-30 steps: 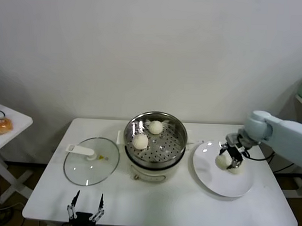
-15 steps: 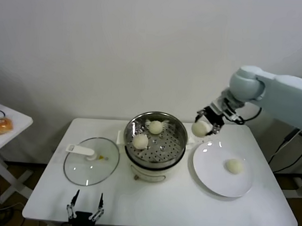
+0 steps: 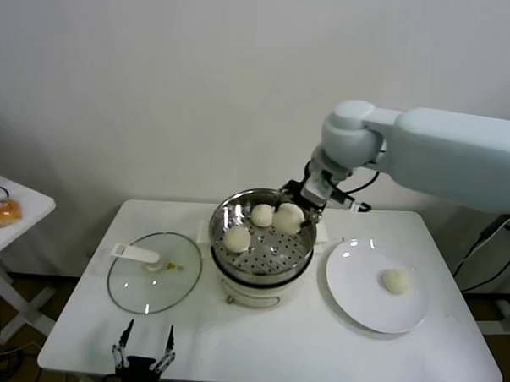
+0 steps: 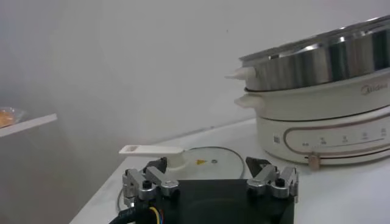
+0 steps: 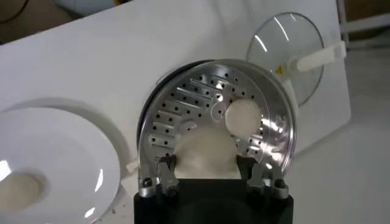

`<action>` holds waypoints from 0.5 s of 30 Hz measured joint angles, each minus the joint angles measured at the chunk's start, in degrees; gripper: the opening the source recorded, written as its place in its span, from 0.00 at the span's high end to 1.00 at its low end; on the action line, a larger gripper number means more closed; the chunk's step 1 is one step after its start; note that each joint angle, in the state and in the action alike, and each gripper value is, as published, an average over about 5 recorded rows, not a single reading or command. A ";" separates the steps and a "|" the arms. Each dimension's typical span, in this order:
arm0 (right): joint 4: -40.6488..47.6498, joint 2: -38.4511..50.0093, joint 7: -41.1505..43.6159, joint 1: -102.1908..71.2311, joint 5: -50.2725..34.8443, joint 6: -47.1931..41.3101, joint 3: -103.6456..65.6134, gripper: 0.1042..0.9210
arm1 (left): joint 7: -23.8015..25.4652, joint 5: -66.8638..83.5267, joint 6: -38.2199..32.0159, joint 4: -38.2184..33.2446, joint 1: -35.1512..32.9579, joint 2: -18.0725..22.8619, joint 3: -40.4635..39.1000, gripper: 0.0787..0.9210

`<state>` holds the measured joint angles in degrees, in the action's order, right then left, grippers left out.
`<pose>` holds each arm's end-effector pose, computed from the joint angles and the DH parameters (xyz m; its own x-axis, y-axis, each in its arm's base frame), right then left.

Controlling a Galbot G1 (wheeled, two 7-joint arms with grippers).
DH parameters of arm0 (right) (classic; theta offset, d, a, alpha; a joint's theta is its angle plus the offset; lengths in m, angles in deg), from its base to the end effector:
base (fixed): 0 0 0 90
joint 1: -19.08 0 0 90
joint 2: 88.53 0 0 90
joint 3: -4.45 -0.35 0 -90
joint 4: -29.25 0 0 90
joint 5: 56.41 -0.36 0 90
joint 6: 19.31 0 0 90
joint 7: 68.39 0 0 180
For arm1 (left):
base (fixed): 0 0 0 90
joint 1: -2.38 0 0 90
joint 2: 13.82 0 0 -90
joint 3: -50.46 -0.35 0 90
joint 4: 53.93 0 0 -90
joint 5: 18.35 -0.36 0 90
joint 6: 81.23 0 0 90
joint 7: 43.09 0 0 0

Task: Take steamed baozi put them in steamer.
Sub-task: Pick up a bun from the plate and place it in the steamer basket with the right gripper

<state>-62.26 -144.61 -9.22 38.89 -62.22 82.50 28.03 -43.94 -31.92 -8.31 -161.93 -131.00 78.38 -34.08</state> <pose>0.4878 0.0837 0.0227 -0.2314 -0.2116 0.9496 -0.3499 -0.8927 -0.2842 0.0830 0.0234 -0.4084 -0.9875 -0.0456 0.1506 -0.0065 0.9681 0.2506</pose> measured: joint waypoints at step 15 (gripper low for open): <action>3.45 -7.23 -1.78 -6.96 9.35 5.66 0.93 0.31 | -0.20 0.11 -0.21 0.21 0.21 0.00 0.43 0.12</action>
<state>-58.81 -151.84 -11.00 31.94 -52.87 88.16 28.96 -44.14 -31.81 -8.52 -161.72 -130.79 78.37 -33.65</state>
